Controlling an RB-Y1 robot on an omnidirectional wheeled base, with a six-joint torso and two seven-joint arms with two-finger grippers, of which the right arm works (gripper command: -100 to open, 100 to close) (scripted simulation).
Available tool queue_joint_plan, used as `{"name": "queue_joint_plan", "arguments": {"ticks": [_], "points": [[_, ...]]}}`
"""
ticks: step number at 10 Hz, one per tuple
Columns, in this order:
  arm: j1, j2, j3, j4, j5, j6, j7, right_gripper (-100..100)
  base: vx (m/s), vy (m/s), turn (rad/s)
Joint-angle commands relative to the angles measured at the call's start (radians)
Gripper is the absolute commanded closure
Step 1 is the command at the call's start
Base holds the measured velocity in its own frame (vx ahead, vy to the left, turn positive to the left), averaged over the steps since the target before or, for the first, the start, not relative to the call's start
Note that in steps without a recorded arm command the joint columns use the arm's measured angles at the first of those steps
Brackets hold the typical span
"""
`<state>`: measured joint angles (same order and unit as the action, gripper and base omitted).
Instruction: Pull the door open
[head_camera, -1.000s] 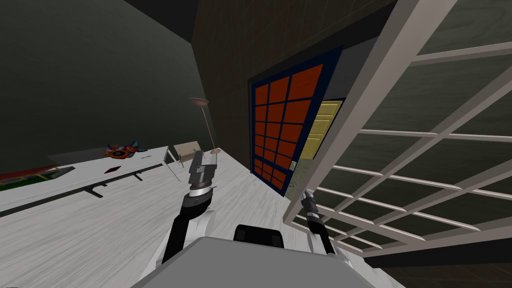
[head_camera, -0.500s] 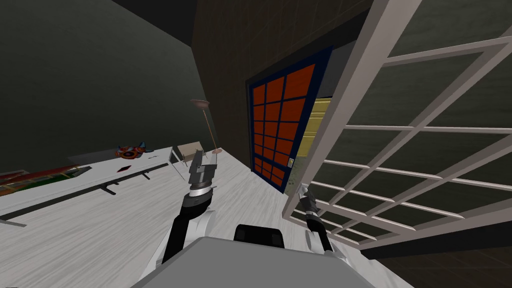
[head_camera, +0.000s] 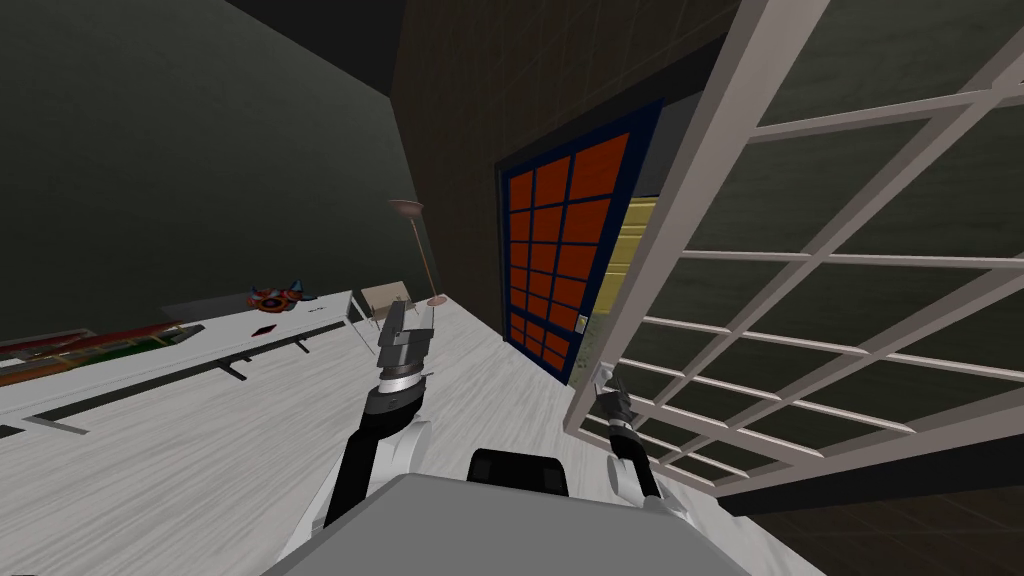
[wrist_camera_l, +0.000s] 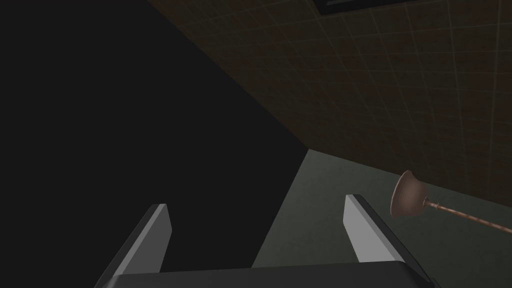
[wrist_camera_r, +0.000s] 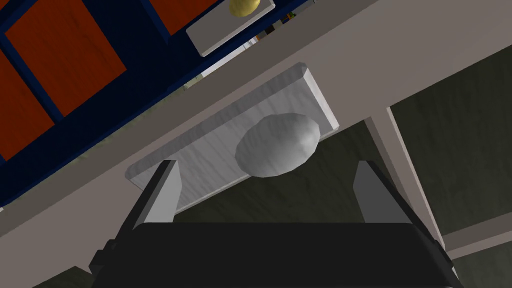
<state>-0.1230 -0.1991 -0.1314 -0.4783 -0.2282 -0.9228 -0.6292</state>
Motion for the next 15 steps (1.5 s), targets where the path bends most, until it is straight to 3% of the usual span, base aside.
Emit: {"name": "queue_joint_plan", "arguments": {"ticks": [1,15], "points": [[-0.008,0.004,0.006,0.003,-0.018,0.001,-0.050,-100,-0.070,-0.037,0.076],[-0.040,0.034,0.040,-0.007,-0.121,0.017,-0.398,-100,-0.055,-0.022,0.044]]}}
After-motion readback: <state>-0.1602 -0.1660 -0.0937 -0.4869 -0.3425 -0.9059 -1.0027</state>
